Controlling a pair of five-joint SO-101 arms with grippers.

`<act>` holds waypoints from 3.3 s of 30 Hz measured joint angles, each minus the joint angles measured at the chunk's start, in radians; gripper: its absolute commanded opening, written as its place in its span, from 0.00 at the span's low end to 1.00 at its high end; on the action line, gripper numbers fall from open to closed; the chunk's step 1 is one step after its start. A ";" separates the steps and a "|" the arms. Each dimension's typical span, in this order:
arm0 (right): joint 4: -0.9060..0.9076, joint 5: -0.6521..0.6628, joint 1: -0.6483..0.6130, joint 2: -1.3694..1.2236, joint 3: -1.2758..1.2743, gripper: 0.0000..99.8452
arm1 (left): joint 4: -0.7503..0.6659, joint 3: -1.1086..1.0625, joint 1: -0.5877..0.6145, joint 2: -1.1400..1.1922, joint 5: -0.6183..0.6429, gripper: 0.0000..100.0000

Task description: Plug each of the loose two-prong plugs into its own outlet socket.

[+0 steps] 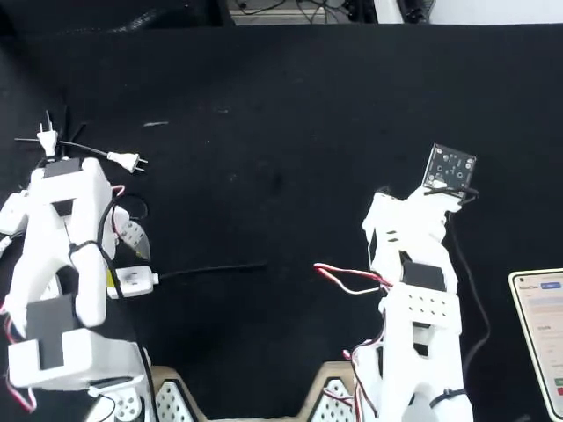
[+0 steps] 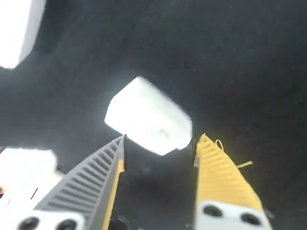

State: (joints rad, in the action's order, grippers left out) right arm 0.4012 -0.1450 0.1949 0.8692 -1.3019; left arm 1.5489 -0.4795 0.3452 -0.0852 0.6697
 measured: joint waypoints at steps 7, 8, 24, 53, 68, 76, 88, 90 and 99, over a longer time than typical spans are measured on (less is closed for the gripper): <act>0.000 0.000 0.000 0.000 0.000 0.17 | 0.037 -0.083 0.000 -0.011 -0.014 0.25; 0.000 0.000 0.000 0.000 0.000 0.17 | 0.009 -0.120 0.000 -0.011 -0.018 0.25; 0.000 0.000 0.000 0.000 0.000 0.17 | -0.356 -0.288 -0.002 -0.034 0.080 0.25; 0.000 0.000 0.000 0.000 0.000 0.17 | -0.411 -0.269 0.006 -0.035 0.256 0.25; 0.000 0.000 0.000 0.000 0.000 0.17 | -0.407 -0.272 -0.009 -0.034 0.187 0.06; 0.000 0.000 0.000 0.000 0.000 0.17 | -0.301 -0.282 -0.152 -0.034 0.071 0.06; 0.000 0.000 0.000 0.000 0.000 0.17 | -0.169 -0.006 -0.384 -0.032 -0.546 0.06; 0.000 0.000 0.000 0.000 0.000 0.17 | -0.169 0.044 -0.390 -0.032 -0.700 0.06; 0.000 0.000 0.000 0.000 0.000 0.17 | -0.404 -0.011 -0.422 -0.032 -1.260 0.06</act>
State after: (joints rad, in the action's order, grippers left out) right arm 0.4012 -0.1450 0.1949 0.8692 -1.3019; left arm 1.1454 -0.4902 -0.0767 -0.1174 -0.5900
